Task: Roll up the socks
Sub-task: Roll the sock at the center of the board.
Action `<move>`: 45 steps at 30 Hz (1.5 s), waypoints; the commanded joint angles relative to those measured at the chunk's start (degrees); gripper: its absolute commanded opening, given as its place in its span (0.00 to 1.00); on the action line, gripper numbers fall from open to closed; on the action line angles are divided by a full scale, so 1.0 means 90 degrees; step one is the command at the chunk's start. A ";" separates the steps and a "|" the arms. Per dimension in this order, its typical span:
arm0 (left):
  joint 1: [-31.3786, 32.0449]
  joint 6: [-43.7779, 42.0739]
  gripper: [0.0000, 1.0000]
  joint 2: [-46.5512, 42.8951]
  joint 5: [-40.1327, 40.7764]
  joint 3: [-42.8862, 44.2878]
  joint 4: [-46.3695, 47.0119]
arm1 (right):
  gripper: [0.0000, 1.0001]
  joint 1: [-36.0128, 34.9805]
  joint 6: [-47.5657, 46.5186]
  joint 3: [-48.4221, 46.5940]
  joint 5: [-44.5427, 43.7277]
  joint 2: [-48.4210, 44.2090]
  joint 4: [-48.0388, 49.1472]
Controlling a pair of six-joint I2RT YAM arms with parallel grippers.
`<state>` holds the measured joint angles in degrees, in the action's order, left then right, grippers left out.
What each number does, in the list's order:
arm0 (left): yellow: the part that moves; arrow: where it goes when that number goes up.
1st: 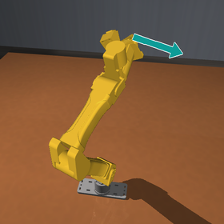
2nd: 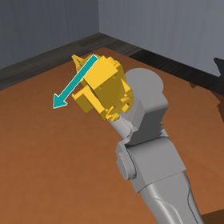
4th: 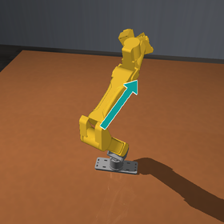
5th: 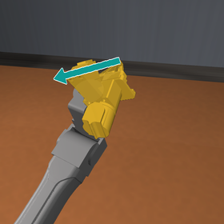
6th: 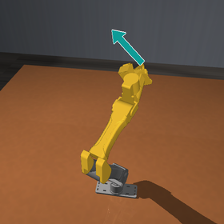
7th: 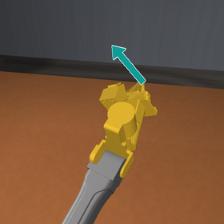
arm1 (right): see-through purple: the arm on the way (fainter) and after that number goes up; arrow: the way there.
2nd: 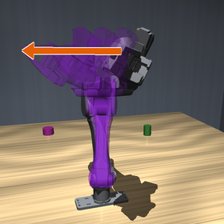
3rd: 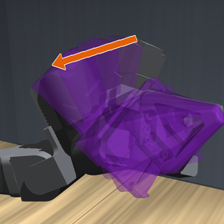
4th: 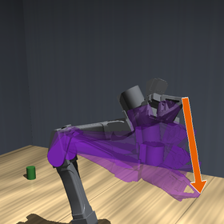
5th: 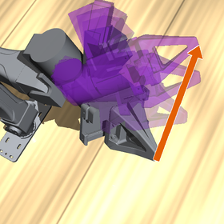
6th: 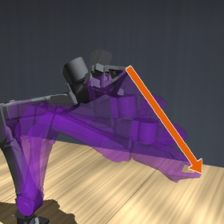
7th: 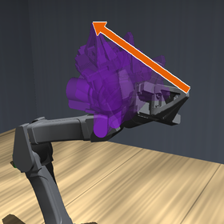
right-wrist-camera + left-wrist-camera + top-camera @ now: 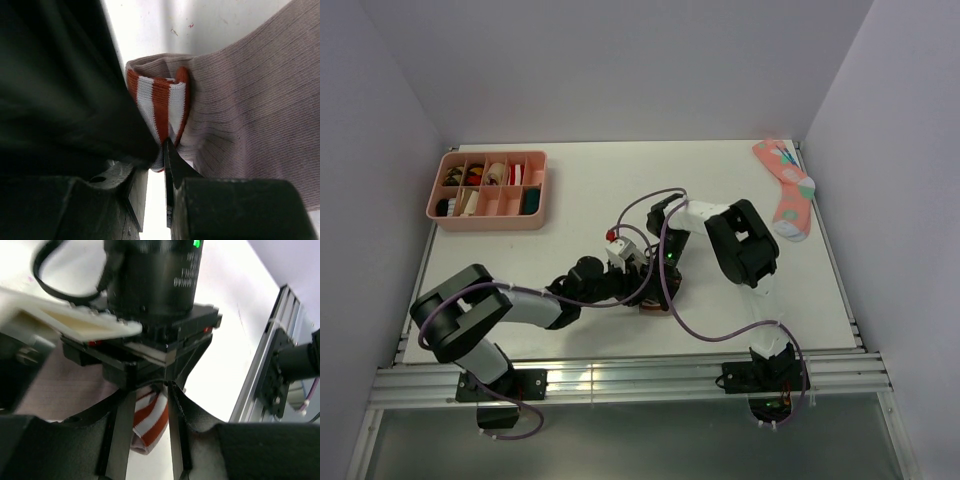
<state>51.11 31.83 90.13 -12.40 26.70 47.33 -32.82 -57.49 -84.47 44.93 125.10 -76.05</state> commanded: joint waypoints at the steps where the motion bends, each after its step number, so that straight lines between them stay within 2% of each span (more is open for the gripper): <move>1: 0.0034 -0.0363 0.37 0.0181 -0.0437 0.0159 0.0209 | 0.20 0.0053 0.0197 -0.0244 0.0184 0.0114 -0.0300; 14: 0.0092 -0.0266 0.38 0.0913 -0.0604 -0.0115 0.0786 | 0.20 0.0140 0.0841 -0.0302 0.0125 0.0231 0.0120; 23: 0.0151 -0.0071 0.36 0.0992 -0.0555 -0.0476 0.1157 | 0.20 0.0297 0.1105 -0.0390 0.0076 0.0300 0.0256; 38: 0.0190 0.0017 0.38 0.1304 -0.0809 -0.0359 0.0903 | 0.20 0.0346 0.1574 -0.0380 0.0018 0.0290 0.0598; 42: 0.0190 0.0056 0.27 0.1372 -0.0760 -0.0261 0.0562 | 0.20 0.0365 0.1661 -0.0293 -0.0002 0.0212 0.0715; 43: 0.0190 0.0076 0.19 0.1421 -0.0751 -0.0203 0.0387 | 0.20 0.0365 0.1710 -0.0264 -0.0011 0.0192 0.0803; 45: 0.0190 0.0125 0.12 0.1480 -0.0780 -0.0193 0.0327 | 0.21 0.0365 0.1788 -0.0215 -0.0031 0.0114 0.0891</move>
<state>52.07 32.40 101.30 -17.30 24.47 56.40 -30.11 -42.65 -85.91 45.15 127.02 -73.10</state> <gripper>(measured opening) 0.162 0.217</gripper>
